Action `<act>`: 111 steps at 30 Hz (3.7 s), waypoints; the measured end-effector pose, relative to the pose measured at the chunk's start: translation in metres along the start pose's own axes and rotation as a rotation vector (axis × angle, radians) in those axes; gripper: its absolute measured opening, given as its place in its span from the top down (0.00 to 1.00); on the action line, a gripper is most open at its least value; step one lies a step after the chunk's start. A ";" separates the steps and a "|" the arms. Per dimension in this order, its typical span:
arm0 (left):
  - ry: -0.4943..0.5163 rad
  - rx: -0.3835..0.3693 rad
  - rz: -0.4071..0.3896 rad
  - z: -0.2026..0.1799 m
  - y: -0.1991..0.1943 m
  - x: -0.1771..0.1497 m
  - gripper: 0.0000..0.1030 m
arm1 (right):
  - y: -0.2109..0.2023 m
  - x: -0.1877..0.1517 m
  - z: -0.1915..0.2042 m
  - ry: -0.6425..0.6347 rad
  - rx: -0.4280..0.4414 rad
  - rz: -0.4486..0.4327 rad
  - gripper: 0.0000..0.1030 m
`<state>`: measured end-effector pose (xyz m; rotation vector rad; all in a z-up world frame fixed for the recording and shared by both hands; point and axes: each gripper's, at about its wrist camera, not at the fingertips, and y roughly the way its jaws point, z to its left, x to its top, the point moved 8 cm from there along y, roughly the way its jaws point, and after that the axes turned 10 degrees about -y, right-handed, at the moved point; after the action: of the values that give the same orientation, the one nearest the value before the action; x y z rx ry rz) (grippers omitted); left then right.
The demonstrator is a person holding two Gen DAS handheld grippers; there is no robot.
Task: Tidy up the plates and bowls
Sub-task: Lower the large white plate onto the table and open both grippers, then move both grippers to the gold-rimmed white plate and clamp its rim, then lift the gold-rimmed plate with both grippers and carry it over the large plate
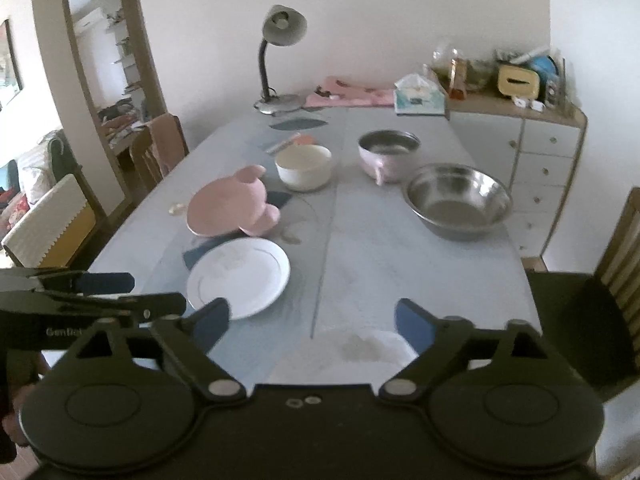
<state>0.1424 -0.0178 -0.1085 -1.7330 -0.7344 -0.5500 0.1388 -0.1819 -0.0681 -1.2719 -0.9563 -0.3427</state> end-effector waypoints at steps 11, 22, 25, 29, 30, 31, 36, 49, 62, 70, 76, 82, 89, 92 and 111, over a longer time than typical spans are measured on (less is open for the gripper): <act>-0.067 0.069 -0.030 0.039 0.017 0.024 0.23 | 0.045 0.030 0.017 -0.014 0.026 0.004 0.00; -0.124 0.163 0.063 0.091 0.075 0.034 0.23 | 0.122 0.043 0.023 -0.076 0.056 0.099 0.01; -0.128 0.189 0.093 0.100 0.092 0.032 0.23 | 0.146 0.041 0.025 -0.106 0.070 0.143 0.04; -0.160 0.211 0.132 0.111 0.112 0.030 0.23 | 0.175 0.036 0.025 -0.124 0.092 0.208 0.11; -0.168 0.220 0.140 0.114 0.117 0.029 0.24 | 0.181 0.035 0.025 -0.121 0.096 0.223 0.12; -0.178 0.224 0.149 0.117 0.121 0.029 0.24 | 0.187 0.034 0.024 -0.114 0.104 0.241 0.13; -0.243 0.215 0.189 0.125 0.139 0.027 0.24 | 0.214 0.029 0.022 -0.084 0.136 0.306 0.22; -0.324 0.183 0.270 0.127 0.160 0.017 0.57 | 0.242 0.022 0.012 0.003 0.207 0.391 0.47; -0.443 0.148 0.288 0.136 0.163 0.014 0.77 | 0.252 0.018 0.008 0.090 0.298 0.420 0.78; -0.470 0.143 0.287 0.142 0.161 0.012 0.86 | 0.252 0.013 0.002 0.139 0.300 0.425 0.91; -0.462 0.139 0.289 0.141 0.159 0.010 0.87 | 0.246 0.008 -0.001 0.161 0.306 0.417 0.92; -0.463 0.134 0.285 0.138 0.151 0.005 0.88 | 0.237 0.005 -0.002 0.176 0.313 0.409 0.93; -0.424 0.125 0.270 0.126 0.132 0.009 0.88 | 0.217 0.006 -0.002 0.189 0.319 0.392 0.93; -0.404 0.110 0.258 0.118 0.123 0.012 0.88 | 0.205 0.007 -0.004 0.201 0.316 0.378 0.93; -0.238 -0.040 0.290 0.033 0.085 0.003 0.88 | 0.099 -0.014 -0.047 0.364 0.218 0.271 0.94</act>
<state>0.2052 -0.0017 -0.1720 -1.9222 -0.6235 -0.1627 0.2191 -0.1983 -0.1425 -1.0751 -0.4893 -0.2387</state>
